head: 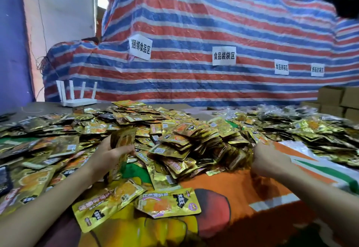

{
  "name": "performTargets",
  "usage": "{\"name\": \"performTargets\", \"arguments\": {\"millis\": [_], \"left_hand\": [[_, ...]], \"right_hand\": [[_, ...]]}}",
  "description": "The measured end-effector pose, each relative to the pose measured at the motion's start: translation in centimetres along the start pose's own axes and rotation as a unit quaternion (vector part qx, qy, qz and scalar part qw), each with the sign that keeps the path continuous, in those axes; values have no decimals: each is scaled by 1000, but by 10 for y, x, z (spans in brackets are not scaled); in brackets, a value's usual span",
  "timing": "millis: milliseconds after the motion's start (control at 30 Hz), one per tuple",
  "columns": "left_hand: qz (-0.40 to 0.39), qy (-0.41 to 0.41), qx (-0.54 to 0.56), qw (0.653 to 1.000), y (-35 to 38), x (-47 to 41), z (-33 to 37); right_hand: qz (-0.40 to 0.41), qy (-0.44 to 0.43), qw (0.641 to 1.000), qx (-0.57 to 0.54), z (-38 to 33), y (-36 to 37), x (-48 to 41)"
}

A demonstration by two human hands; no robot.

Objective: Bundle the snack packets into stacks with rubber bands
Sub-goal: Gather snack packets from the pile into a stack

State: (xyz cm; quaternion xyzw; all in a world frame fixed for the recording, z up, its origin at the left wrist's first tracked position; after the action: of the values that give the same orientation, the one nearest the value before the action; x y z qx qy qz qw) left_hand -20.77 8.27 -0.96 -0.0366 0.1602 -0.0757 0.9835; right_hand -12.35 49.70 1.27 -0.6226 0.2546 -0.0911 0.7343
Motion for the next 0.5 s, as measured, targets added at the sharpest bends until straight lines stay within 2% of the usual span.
{"name": "performTargets", "arguments": {"millis": [200,500], "left_hand": [[8,0,-3,1000,-3,0,1],[-3,0,4,1000,0,5,8]], "right_hand": [[6,-19,999,35,-8,1,0],[55,-6,997,51,2,-20,-1]]}}
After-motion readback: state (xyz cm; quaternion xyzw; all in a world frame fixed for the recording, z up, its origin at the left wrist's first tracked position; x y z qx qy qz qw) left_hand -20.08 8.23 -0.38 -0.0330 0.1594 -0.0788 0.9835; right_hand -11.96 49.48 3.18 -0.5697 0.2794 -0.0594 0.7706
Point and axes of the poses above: each hand's wrist, its own x-axis away from the middle knuckle, its own y-axis out of the palm, z = x × y, the point moved 10 cm from there along -x, towards the middle knuckle, and after that the axes turned 7 degrees about x, right-handed, at the moved point
